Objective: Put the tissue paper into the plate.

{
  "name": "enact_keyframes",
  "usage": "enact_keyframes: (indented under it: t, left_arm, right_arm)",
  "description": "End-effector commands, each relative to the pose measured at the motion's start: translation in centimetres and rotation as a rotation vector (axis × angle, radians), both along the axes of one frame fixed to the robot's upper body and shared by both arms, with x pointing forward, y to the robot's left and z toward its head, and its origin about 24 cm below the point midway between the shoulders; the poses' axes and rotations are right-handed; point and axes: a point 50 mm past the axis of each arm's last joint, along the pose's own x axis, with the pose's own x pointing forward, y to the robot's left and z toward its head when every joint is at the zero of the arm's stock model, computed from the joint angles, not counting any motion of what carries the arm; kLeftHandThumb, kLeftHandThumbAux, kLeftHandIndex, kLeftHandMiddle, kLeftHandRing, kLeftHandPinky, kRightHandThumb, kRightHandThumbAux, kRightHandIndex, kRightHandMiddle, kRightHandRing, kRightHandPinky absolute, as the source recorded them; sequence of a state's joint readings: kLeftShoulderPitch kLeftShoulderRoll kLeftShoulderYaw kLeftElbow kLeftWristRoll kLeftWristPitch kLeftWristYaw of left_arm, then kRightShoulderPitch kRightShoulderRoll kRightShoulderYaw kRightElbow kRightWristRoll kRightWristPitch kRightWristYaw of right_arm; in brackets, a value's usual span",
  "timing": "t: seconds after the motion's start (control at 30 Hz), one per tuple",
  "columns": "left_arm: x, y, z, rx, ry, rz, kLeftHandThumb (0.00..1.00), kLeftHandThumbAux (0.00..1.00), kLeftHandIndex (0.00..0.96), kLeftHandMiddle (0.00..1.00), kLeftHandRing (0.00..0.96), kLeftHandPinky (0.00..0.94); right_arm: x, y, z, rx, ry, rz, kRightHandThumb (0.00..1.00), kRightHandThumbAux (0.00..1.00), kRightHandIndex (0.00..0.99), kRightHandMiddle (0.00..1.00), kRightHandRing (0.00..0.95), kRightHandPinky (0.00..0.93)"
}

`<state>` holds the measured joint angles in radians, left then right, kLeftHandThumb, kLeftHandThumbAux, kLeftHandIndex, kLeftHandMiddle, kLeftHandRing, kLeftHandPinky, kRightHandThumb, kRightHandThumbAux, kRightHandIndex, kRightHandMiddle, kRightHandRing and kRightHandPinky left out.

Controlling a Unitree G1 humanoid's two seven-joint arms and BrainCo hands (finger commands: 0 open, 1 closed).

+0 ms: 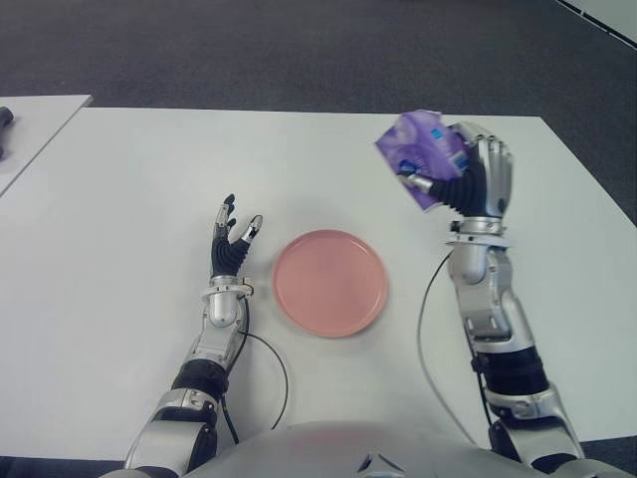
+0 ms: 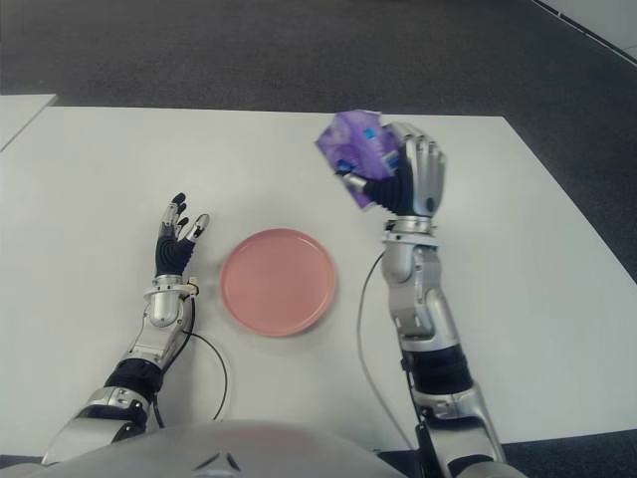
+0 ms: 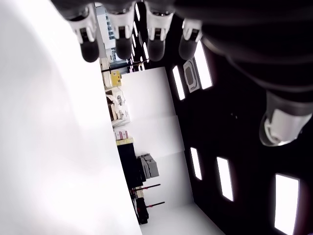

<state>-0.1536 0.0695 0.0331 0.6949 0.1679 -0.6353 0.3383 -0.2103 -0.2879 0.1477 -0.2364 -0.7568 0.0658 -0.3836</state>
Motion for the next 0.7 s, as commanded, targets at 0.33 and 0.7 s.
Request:
enact_keyframes:
  t: [0.33,0.7]
  left_arm:
    - [-0.3,0.0,-0.5,0.015,0.028,0.004,0.000,0.430,0.000,0.000,0.000,0.000]
    - [-0.4,-0.1,-0.4,0.006,0.035,-0.003,0.000,0.423,0.000,0.000,0.000,0.000]
  right_arm:
    - [-1.0,6.3,-1.7,-0.095,0.037,0.326,0.857,0.676,0.403,0.532,0.862,0.835]
    - [-2.4,8.2,-3.9,-0.257,0.133,0.509,0.857,0.675,0.404,0.539,0.861,0.846]
